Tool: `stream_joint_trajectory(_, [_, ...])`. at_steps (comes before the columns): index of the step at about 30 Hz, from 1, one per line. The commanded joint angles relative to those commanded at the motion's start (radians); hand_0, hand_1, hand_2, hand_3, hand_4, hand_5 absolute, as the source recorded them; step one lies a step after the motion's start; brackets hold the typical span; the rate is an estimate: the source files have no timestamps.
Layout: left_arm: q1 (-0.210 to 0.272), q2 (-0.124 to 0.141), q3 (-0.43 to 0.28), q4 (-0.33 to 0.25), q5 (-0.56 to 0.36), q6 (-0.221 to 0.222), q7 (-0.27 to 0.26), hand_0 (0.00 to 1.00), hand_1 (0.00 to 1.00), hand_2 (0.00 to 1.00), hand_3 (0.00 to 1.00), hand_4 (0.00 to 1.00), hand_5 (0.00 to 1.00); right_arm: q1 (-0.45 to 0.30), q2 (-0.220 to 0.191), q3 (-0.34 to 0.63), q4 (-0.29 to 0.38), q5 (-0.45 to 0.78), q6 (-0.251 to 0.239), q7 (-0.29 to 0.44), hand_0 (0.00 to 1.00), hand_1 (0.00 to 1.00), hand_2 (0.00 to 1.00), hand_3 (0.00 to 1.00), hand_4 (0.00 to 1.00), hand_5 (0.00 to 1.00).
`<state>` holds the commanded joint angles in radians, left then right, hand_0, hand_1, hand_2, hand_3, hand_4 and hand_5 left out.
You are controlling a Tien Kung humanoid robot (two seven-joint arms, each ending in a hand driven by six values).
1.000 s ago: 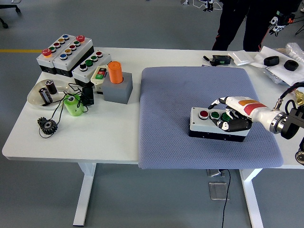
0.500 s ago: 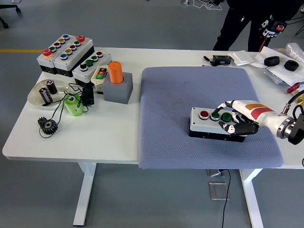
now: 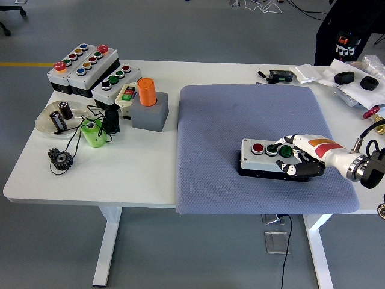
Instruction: Pick up the button,place it on the desk,press the button,press the button
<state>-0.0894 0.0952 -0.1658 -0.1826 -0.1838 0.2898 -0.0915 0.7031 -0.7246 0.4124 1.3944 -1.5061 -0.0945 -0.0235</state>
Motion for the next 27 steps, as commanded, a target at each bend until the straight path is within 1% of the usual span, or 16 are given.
stream_joint_trajectory(2, [0.0, 0.0, 0.0, 0.0, 0.0, 0.0, 0.0, 0.677, 0.732, 0.742, 0.553, 0.408, 0.998, -0.003, -0.003, 0.009, 0.004, 0.0, -0.001, 0.0, 0.045, 0.002, 0.053, 0.709, 0.57, 0.519])
stream_joint_trajectory(6, [0.0, 0.0, 0.003, 0.0, -0.004, -0.001, -0.001, 0.677, 0.732, 0.742, 0.553, 0.408, 0.998, -0.015, -0.012, 0.057, 0.025, 0.004, -0.007, 0.002, 0.045, 0.002, 0.053, 0.709, 0.57, 0.519])
stream_joint_trajectory(8, [0.0, 0.0, 0.003, 0.0, -0.003, -0.001, -0.001, 0.678, 0.733, 0.742, 0.554, 0.407, 0.998, -0.022, -0.021, 0.094, 0.046, 0.012, -0.014, 0.007, 0.046, 0.002, 0.054, 0.71, 0.57, 0.523])
stream_joint_trajectory(12, [0.0, 0.001, 0.004, 0.0, -0.004, -0.001, -0.001, 0.678, 0.733, 0.742, 0.554, 0.407, 0.998, -0.045, -0.043, 0.199, 0.089, 0.055, -0.051, 0.047, 0.046, 0.002, 0.054, 0.71, 0.57, 0.523])
stream_joint_trajectory(13, [0.0, 0.001, 0.004, 0.0, -0.004, -0.001, -0.001, 0.678, 0.733, 0.742, 0.554, 0.407, 0.998, -0.049, -0.046, 0.228, 0.093, 0.067, -0.057, 0.056, 0.084, 0.002, 0.137, 0.748, 0.597, 0.53])
stream_joint_trajectory(17, [0.001, 0.001, 0.004, 0.0, -0.002, 0.0, -0.001, 0.678, 0.733, 0.742, 0.554, 0.407, 0.998, -0.066, -0.052, 0.334, 0.084, 0.161, -0.04, 0.065, 0.084, 0.002, 0.137, 0.748, 0.597, 0.53])
stream_joint_trajectory(18, [0.001, 0.001, 0.004, 0.0, -0.002, 0.0, -0.001, 0.678, 0.733, 0.742, 0.554, 0.407, 0.998, -0.071, -0.051, 0.363, 0.067, 0.199, -0.028, 0.066, 0.084, 0.002, 0.137, 0.748, 0.597, 0.53])
stream_joint_trajectory(19, [0.002, 0.001, 0.005, 0.0, -0.003, 0.0, -0.001, 0.678, 0.733, 0.742, 0.554, 0.408, 0.998, -0.074, -0.049, 0.387, 0.051, 0.236, -0.021, 0.067, 0.622, 0.586, 0.673, 0.926, 0.648, 0.57])
stream_joint_trajectory(21, [0.002, 0.0, 0.005, 0.0, -0.004, 0.0, -0.002, 0.678, 0.733, 0.742, 0.554, 0.408, 0.998, -0.076, -0.046, 0.419, 0.027, 0.313, -0.014, 0.071, 0.622, 0.586, 0.673, 0.926, 0.648, 0.57])
stream_joint_trajectory(22, [0.003, 0.0, 0.005, 0.0, -0.004, 0.0, -0.002, 0.678, 0.733, 0.742, 0.554, 0.408, 0.998, -0.079, -0.04, 0.443, -0.004, 0.358, -0.009, 0.078, 0.622, 0.586, 0.673, 0.926, 0.648, 0.57])
stream_joint_trajectory(23, [0.003, 0.0, 0.005, 0.0, -0.003, 0.0, -0.002, 0.678, 0.733, 0.742, 0.554, 0.408, 0.998, -0.08, -0.038, 0.454, -0.021, 0.396, -0.008, 0.08, 0.622, 0.586, 0.673, 0.926, 0.648, 0.57])
stream_joint_trajectory(24, [0.003, 0.0, 0.006, 0.0, -0.005, 0.0, -0.002, 0.678, 0.733, 0.742, 0.554, 0.408, 0.998, -0.081, -0.033, 0.473, -0.054, 0.442, -0.004, 0.086, 0.622, 0.586, 0.673, 0.926, 0.648, 0.57])
stream_joint_trajectory(25, [0.004, 0.0, 0.007, 0.0, -0.006, 0.0, -0.002, 0.678, 0.733, 0.741, 0.554, 0.408, 0.998, -0.083, -0.03, 0.483, -0.075, 0.481, -0.002, 0.09, 0.823, 0.759, 0.873, 0.942, 0.681, 0.606])
stream_joint_trajectory(27, [0.004, -0.001, 0.009, 0.0, -0.009, 0.0, -0.003, 0.678, 0.733, 0.741, 0.554, 0.408, 0.998, -0.087, -0.02, 0.502, -0.139, 0.565, 0.001, 0.098, 0.823, 0.759, 0.873, 0.942, 0.681, 0.606])
